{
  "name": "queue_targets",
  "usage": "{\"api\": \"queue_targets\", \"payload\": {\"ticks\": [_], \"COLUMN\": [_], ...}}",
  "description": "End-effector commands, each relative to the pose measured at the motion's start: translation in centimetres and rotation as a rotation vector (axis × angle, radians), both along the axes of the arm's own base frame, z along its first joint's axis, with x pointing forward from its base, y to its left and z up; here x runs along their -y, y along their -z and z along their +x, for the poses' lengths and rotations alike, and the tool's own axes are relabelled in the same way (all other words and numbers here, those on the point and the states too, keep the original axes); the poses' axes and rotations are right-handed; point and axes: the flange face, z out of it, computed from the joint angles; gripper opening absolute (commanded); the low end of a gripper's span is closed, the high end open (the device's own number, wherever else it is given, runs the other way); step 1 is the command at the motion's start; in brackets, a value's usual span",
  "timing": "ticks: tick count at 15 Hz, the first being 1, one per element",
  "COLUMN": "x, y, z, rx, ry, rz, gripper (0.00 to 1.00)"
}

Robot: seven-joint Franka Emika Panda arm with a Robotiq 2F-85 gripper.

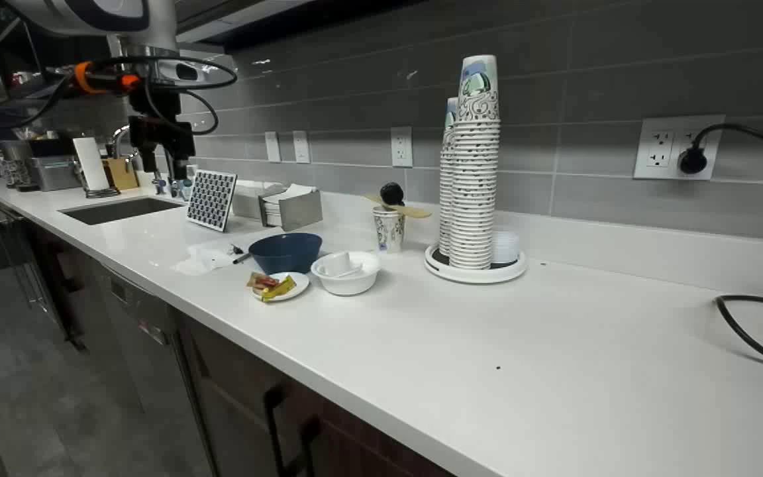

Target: Put the white bowl in the blue bowl

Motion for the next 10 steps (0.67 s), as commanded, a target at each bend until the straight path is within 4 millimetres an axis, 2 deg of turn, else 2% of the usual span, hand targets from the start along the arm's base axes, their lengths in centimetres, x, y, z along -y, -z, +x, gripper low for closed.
{"api": "queue_targets", "payload": {"ticks": [1,7,9,10], "x": [0.0,0.0,1.9,3.8], "y": [-0.1,-0.1,0.8,1.4], "z": [0.0,0.0,0.4,0.5], "rx": [-0.001,0.0,-0.012,-0.015], "ry": [0.0,0.0,0.125,0.197], "rz": [0.0,0.0,-0.015,-0.016], "gripper": [1.0,1.0,1.0,1.0]}}
